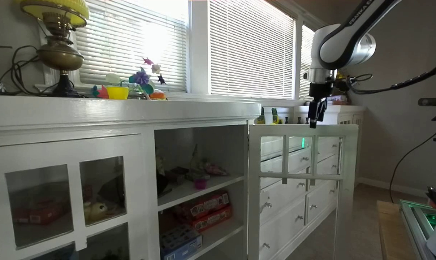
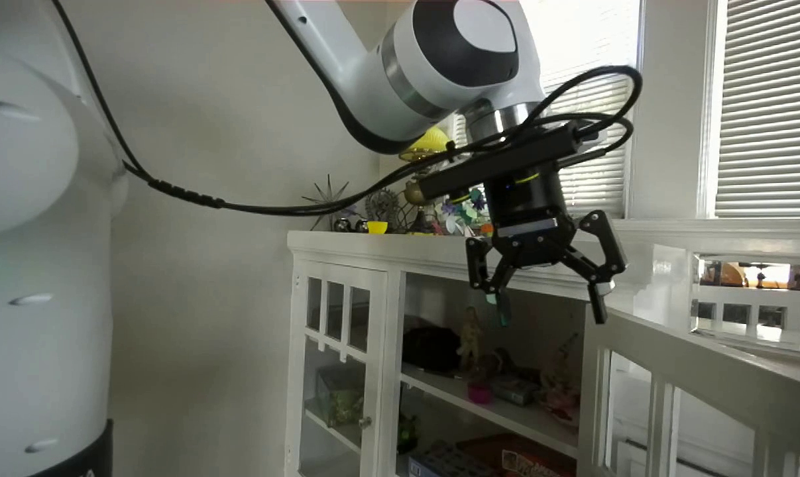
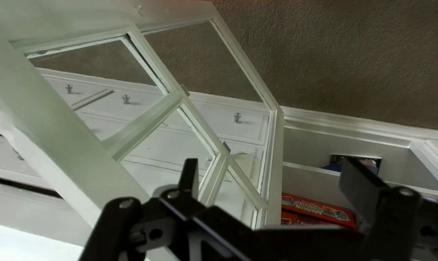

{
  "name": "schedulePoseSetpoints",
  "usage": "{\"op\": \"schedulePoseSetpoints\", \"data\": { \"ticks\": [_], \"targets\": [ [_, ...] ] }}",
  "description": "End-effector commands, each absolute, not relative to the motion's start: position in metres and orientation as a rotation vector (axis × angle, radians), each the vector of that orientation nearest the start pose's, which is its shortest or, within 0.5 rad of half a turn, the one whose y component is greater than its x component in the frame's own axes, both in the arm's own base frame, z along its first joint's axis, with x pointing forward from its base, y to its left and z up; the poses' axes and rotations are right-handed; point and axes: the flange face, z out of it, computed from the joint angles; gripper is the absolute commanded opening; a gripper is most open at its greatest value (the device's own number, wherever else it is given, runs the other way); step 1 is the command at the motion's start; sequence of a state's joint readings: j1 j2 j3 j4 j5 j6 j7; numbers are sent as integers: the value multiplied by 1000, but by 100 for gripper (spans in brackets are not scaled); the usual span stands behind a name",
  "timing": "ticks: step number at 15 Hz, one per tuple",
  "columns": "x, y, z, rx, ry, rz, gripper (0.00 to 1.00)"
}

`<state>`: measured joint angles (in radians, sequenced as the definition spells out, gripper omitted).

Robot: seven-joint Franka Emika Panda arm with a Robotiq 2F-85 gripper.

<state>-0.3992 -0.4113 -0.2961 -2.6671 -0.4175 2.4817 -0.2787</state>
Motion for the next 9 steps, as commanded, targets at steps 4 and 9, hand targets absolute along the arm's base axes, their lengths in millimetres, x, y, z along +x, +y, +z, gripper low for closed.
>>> {"op": "schedulePoseSetpoints", "data": {
  "ticks": [4, 9],
  "targets": [
    [311, -309, 381, -3369, 47, -269, 100],
    [310, -344, 377, -3352, -19, -320, 100]
  ]
}}
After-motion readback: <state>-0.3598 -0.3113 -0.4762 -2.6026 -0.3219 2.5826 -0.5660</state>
